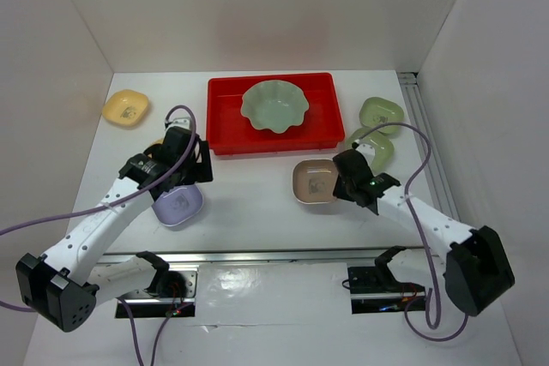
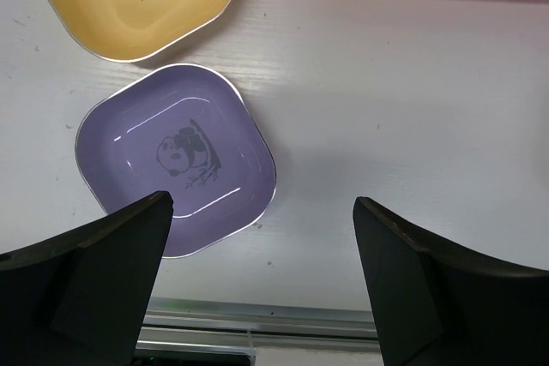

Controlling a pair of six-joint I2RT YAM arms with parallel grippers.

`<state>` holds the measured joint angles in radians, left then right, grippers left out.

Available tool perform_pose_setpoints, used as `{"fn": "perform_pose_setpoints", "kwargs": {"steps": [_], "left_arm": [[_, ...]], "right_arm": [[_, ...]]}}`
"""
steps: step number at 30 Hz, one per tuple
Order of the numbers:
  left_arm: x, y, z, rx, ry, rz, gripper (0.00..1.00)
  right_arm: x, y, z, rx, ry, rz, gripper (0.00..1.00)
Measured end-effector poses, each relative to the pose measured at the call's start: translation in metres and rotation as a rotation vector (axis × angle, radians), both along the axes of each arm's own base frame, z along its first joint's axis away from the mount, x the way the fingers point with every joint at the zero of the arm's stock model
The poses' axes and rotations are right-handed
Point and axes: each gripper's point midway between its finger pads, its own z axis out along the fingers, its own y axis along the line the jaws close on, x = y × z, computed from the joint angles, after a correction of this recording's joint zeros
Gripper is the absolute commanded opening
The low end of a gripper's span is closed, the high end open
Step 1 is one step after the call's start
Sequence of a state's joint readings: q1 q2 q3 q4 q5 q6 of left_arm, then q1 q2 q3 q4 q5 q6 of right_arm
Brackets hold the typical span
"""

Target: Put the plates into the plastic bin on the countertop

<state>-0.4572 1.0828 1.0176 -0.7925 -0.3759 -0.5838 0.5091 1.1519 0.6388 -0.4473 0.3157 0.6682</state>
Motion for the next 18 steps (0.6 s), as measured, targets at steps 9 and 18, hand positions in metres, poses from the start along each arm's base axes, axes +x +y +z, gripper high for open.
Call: {"fn": "perform_pose_setpoints", "kwargs": {"steps": [9, 18], "left_arm": [[0.001, 0.003, 0.0, 0.0, 0.0, 0.012, 1.0], [0.002, 0.002, -0.003, 0.004, 0.013, 0.011, 1.0]], "right_arm": [[-0.016, 0.048, 0.068, 0.137, -0.122, 0.154, 0.0], [0.124, 0.104, 0.156, 0.132, -0.291, 0.187, 0.0]]}}
